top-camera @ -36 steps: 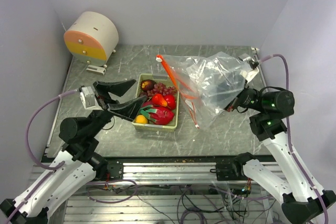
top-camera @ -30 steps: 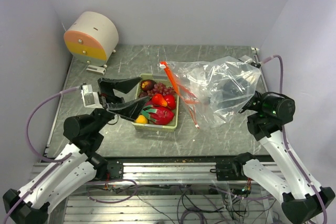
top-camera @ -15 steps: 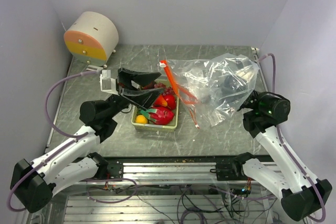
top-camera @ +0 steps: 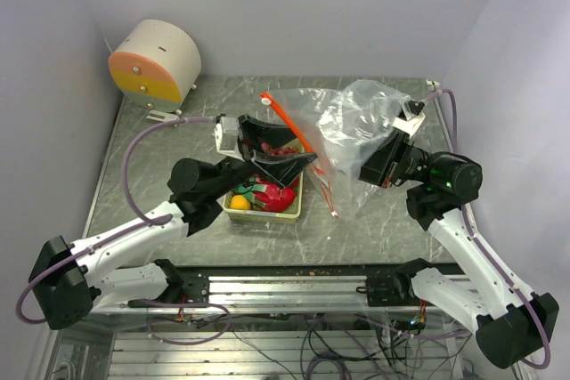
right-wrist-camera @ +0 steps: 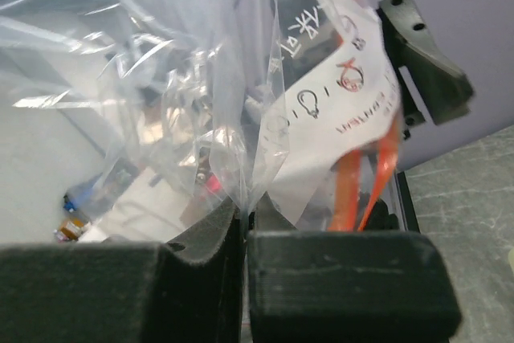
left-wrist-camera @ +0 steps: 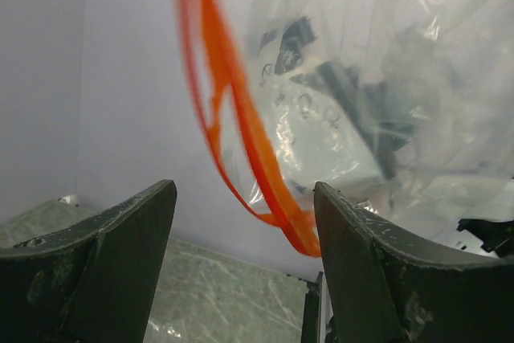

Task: Place the food in the zip-top bag and seal the zipper
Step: Open the zipper of the food storage bag.

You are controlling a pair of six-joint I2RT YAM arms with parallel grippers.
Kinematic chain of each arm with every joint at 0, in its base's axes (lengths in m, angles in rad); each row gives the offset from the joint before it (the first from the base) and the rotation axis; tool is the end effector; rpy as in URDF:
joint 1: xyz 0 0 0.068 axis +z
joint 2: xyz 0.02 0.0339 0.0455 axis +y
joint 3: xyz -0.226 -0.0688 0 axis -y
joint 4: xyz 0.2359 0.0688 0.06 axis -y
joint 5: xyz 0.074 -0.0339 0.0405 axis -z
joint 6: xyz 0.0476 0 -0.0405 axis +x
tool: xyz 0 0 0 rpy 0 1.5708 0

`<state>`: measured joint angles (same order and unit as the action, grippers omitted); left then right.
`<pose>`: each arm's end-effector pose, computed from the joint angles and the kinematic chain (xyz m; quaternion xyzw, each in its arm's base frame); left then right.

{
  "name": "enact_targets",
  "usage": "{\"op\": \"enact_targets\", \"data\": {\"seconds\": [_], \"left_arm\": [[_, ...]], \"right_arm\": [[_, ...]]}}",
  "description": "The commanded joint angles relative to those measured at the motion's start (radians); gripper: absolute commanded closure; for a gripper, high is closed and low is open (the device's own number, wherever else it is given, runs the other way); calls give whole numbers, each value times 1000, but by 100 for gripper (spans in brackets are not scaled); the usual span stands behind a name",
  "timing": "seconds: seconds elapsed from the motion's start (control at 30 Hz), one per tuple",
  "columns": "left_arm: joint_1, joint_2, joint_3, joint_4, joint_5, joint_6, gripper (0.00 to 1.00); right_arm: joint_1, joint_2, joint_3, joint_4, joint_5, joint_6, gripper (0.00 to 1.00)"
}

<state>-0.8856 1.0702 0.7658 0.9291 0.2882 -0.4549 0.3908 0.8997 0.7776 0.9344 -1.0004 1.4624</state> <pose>0.1488 -0.2034 0.3683 0.2212 0.4132 -0.5985 0.6497 0.1599 0.1092 0.3937 -0.2172 0.5068 0.7584 0.3476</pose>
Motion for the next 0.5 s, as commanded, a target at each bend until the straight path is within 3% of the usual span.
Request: {"op": "enact_targets", "data": {"seconds": [0.0,0.2,0.47], "left_arm": [[-9,20,16,35,-13,36,19],[-10,-84,-99,97,74,55,11],[-10,-200,-134,-34,113,132,8]], "right_arm": [[5,-16,2,35,-7,7,100],[6,-18,31,0,-10,-10,100],[5,-19,30,34,-13,17,100]]}}
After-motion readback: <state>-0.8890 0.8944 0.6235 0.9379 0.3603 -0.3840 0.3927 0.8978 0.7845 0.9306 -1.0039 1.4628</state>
